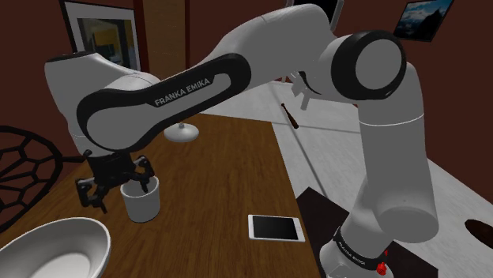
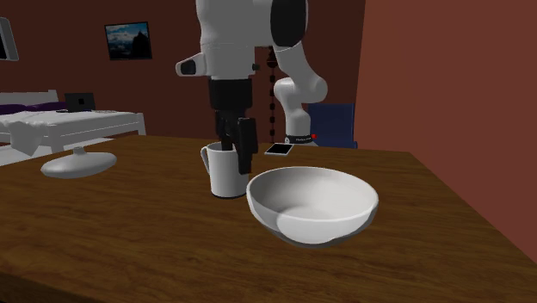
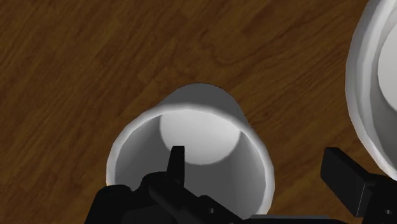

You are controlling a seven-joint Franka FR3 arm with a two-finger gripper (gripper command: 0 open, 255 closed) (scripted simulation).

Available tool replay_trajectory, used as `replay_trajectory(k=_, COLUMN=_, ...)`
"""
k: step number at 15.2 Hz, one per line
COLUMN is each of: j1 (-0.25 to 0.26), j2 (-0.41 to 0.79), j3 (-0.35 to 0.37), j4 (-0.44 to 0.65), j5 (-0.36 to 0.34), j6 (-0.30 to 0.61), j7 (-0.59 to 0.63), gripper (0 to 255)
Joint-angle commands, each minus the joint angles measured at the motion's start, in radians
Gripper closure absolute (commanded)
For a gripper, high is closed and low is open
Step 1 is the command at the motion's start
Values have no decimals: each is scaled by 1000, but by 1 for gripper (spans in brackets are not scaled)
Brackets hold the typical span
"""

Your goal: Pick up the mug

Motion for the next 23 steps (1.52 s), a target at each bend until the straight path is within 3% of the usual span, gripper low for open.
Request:
replay_trajectory(k=1, j1=0, j2=1, j3=0, j4=-2, j5=-1, j6=3, j7=1, gripper=255)
replay_trajectory(k=10, j1=0, j2=1, j3=0, j4=-1, j5=-1, j6=3, j7=1, gripper=255)
replay_trajectory(k=23, j1=-2, j2=-52, j3=17, j4=100, j5=32, j6=-144, j7=-22, gripper=255)
